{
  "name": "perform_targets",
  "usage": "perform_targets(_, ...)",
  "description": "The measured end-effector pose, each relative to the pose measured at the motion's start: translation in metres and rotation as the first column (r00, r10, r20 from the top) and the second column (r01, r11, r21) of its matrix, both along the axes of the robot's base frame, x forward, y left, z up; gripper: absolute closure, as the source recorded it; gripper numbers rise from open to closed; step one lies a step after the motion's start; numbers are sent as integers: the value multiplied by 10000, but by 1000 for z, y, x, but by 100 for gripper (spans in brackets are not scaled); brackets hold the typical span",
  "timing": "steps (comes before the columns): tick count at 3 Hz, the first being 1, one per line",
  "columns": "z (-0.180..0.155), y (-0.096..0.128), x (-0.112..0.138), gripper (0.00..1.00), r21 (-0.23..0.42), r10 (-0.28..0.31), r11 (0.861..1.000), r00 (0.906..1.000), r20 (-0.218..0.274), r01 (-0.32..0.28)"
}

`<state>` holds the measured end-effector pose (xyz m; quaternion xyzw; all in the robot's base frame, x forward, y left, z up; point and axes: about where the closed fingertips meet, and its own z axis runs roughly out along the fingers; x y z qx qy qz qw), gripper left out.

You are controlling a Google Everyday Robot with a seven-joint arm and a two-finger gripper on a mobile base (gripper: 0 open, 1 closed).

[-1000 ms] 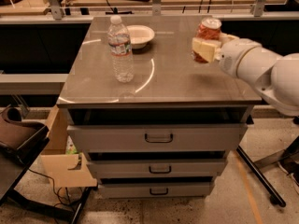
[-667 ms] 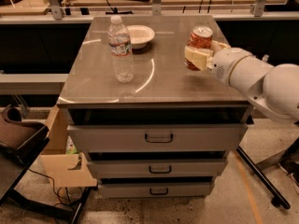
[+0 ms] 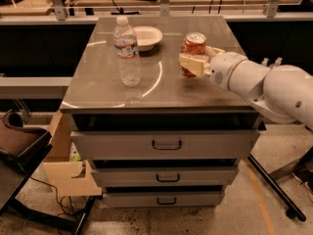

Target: Move coke can near water bottle

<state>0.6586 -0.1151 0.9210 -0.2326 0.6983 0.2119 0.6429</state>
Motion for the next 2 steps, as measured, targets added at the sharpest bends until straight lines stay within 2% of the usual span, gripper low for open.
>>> perform_targets(1,-8,20,7,100,-124,1014,9947,9944,-296,-1018)
perform_targets(2,-14,40,5,100,-277,2006,9790,9784,-492,-2021)
